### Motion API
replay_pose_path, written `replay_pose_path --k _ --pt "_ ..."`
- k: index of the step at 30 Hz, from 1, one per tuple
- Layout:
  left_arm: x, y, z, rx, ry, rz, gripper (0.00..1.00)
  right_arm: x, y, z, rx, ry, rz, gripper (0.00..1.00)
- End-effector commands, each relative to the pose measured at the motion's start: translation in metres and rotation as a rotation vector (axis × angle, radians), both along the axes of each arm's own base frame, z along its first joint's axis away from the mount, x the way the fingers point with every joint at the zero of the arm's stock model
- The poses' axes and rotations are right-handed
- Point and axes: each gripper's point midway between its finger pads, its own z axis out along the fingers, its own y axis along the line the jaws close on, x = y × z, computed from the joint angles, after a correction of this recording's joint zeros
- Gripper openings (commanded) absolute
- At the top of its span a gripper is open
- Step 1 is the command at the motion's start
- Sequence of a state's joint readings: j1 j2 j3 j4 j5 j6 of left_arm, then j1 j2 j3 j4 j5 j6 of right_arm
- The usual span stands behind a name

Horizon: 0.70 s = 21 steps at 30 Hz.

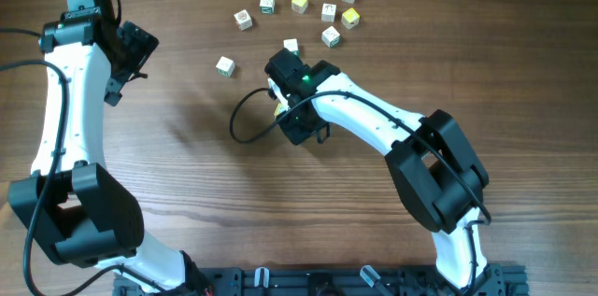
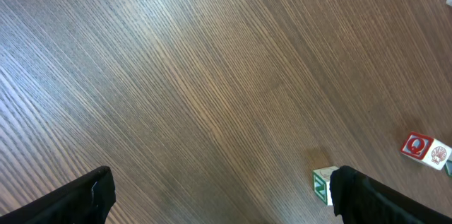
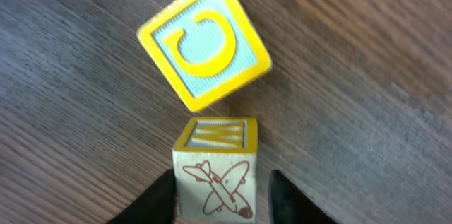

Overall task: Form a circle
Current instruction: 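Lower the M block beside the C block and open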

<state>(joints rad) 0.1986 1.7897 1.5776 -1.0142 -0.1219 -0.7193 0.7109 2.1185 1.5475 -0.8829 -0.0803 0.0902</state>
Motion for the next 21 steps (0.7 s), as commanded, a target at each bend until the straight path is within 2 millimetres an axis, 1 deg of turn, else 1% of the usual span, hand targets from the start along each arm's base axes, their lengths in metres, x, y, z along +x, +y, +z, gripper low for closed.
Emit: replay_pose_path --k 1,12,13,15,21 --pt "0.0 0.001 0.0 0.005 0.002 -0.004 1.0 -0.003 -0.005 0.0 -0.016 0.01 -0.045 0.29" --pt "0.0 0.001 0.0 0.005 0.002 -0.004 1.0 0.003 0.0 0.0 0.001 -0.014 -0.045 0.3" --pt "0.0 0.001 0.0 0.005 0.002 -0.004 1.0 0.003 -0.001 0.0 0.001 -0.014 -0.045 0.34" --pt "0.0 0.001 0.0 0.005 0.001 -0.004 1.0 0.005 0.001 0.001 0.009 -0.023 -0.044 0.35" --pt "0.0 0.001 0.0 0.005 0.001 -0.004 1.0 0.007 0.002 0.001 0.015 -0.031 -0.047 0.34"
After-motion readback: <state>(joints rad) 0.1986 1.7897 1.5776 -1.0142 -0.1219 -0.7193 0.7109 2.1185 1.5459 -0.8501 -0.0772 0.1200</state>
